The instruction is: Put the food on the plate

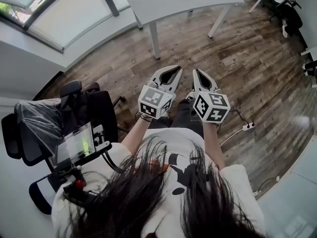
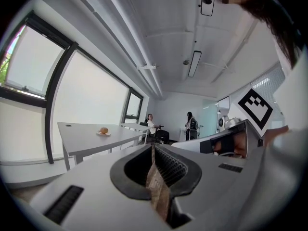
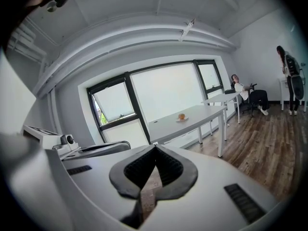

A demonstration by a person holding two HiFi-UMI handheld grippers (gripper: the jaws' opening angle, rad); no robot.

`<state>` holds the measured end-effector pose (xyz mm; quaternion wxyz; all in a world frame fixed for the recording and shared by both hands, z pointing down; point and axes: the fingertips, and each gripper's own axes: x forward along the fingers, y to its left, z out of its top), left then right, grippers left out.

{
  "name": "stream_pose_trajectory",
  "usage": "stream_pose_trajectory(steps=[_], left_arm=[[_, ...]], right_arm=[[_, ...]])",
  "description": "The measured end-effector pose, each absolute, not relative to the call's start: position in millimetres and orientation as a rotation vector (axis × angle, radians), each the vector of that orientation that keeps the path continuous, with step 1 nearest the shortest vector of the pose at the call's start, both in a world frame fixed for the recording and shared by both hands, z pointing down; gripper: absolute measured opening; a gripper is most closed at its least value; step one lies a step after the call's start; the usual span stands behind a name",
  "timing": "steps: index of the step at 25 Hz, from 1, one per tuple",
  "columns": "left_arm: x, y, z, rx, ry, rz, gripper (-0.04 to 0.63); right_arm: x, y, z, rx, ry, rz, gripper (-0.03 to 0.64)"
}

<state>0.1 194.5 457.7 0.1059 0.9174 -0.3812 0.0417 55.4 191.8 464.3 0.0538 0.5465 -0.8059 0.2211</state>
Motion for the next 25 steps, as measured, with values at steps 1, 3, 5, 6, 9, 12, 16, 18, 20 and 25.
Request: stream_pose_trajectory(steps=[1, 3, 5, 6, 9, 12, 16, 18, 20, 25], left_arm=[[1.0, 194.9, 457.5, 2.705, -1.119, 0.122, 0.006], [1.8, 195.0, 456.8, 2.709, -1.116, 0.119, 0.006], [1.7, 194.0, 456.0, 2.712, -1.117, 0.114, 0.006], [1.7, 193.5, 455.8, 2.715, -1.117, 0.113, 0.006], [3.0, 192.5, 455.8, 2.727, -1.109, 0.115, 0.006], [5.1, 189.6, 453.0, 2.733, -1.109, 0.103, 0.006], [10.2, 189.5, 448.1, 2.739, -1.117, 0.098, 0.006], [8.6, 188.9, 446.2, 2.736, -1.128, 0.101, 0.006], [4.9, 185.0, 444.3, 2.735, -1.135, 0.098, 0.006], [-0.6, 183.6, 445.6, 2.726, -1.148, 0.099, 0.006]], right_arm=[[55.6, 192.5, 464.5, 1.661, -2.447, 0.67, 0.009], [55.6, 193.4, 464.7, 1.66, -2.445, 0.665, 0.009], [55.7, 192.7, 464.6, 1.66, -2.446, 0.658, 0.009], [56.0, 192.3, 464.6, 1.661, -2.446, 0.656, 0.009], [57.6, 191.7, 465.2, 1.667, -2.442, 0.651, 0.009], [59.1, 190.7, 464.6, 1.666, -2.442, 0.651, 0.009], [63.1, 191.3, 462.0, 1.659, -2.45, 0.648, 0.009], [60.8, 189.2, 460.9, 1.646, -2.456, 0.648, 0.009], [56.8, 184.7, 459.6, 1.638, -2.458, 0.646, 0.009], [52.2, 184.2, 462.4, 1.623, -2.455, 0.651, 0.009]])
